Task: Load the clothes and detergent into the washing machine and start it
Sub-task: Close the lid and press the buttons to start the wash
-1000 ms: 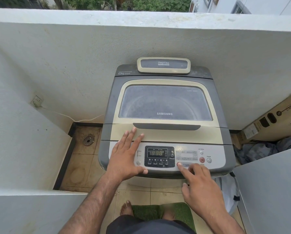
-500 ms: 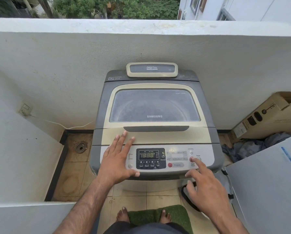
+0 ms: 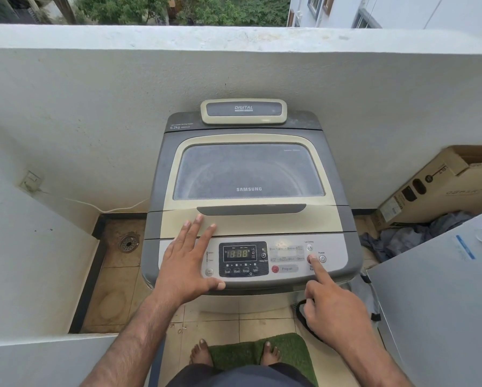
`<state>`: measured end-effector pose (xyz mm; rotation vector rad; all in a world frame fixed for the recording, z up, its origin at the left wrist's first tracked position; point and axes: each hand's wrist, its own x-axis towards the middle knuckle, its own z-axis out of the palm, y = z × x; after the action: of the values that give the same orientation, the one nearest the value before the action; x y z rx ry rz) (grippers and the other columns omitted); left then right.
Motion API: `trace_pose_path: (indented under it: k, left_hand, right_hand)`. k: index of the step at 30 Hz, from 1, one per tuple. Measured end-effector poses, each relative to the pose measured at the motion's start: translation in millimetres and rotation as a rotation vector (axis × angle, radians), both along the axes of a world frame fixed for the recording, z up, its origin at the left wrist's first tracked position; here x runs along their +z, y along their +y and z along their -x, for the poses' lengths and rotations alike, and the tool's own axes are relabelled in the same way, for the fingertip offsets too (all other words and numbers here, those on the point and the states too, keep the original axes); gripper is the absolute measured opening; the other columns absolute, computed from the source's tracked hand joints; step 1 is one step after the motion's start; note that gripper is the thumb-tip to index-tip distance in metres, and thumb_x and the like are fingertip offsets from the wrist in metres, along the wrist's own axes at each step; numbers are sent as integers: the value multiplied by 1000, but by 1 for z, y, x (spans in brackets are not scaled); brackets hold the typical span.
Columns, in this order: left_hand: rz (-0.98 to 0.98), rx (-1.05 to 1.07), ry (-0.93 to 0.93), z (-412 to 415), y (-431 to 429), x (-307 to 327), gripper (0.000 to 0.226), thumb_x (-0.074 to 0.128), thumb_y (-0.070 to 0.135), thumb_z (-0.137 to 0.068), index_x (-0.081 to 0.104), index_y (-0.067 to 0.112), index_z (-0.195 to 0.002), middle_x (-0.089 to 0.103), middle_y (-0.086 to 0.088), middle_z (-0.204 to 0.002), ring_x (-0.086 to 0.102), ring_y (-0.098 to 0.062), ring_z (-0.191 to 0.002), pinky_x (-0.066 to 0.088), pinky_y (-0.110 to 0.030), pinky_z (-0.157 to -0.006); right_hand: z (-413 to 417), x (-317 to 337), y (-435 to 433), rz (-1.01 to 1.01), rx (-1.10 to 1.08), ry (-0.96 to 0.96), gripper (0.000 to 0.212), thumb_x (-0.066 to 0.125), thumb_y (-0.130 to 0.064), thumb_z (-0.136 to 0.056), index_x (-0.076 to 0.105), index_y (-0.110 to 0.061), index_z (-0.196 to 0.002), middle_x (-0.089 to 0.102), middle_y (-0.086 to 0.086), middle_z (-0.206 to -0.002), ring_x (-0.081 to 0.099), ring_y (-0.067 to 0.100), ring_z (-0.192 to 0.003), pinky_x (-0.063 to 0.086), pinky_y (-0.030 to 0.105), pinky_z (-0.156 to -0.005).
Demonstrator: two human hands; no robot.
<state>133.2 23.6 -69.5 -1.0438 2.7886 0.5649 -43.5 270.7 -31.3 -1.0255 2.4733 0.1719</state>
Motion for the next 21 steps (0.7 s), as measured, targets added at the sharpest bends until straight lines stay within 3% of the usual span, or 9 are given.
trace_pose_path:
  k: [6, 14, 19, 21]
  left_hand:
    - [-2, -1, 17, 0, -1, -2, 131, 76, 74, -65, -11, 46, -159, -36, 18, -162, -28, -11, -152, -2, -48, -122]
    - [13, -7, 13, -1, -1, -5, 132, 76, 75, -65, -12, 45, -159, -37, 17, -162, -28, -12, -152, -5, -44, -120]
    - [-1, 0, 16, 0, 0, -5, 131, 76, 75, -65, -10, 45, -159, -36, 17, -163, -27, -13, -153, -4, -47, -121]
    - [-1, 4, 11, 0, 1, -3, 131, 75, 76, -66, -12, 46, -159, -36, 17, -163, -27, -13, -153, -3, -48, -123]
  right_hand:
    - [-5, 2, -5, -84, 20, -1, 13, 49, -32, -98, 58, -23, -93, -23, -15, -171, 61, 18, -76, 50, 31, -69]
    - [-11, 0, -8, -140, 25, 8, 10, 51, -28, -93, 60, -25, -90, -31, -10, -169, 62, 14, -73, 54, 30, -67]
    - [-8, 4, -7, -122, 24, -27, 14, 50, -30, -95, 64, -26, -92, -28, -12, -170, 57, 12, -71, 40, 25, -59]
    - [-8, 6, -7, -115, 32, -42, 15, 50, -30, -96, 64, -26, -93, -29, -13, -170, 58, 10, -73, 41, 24, -59]
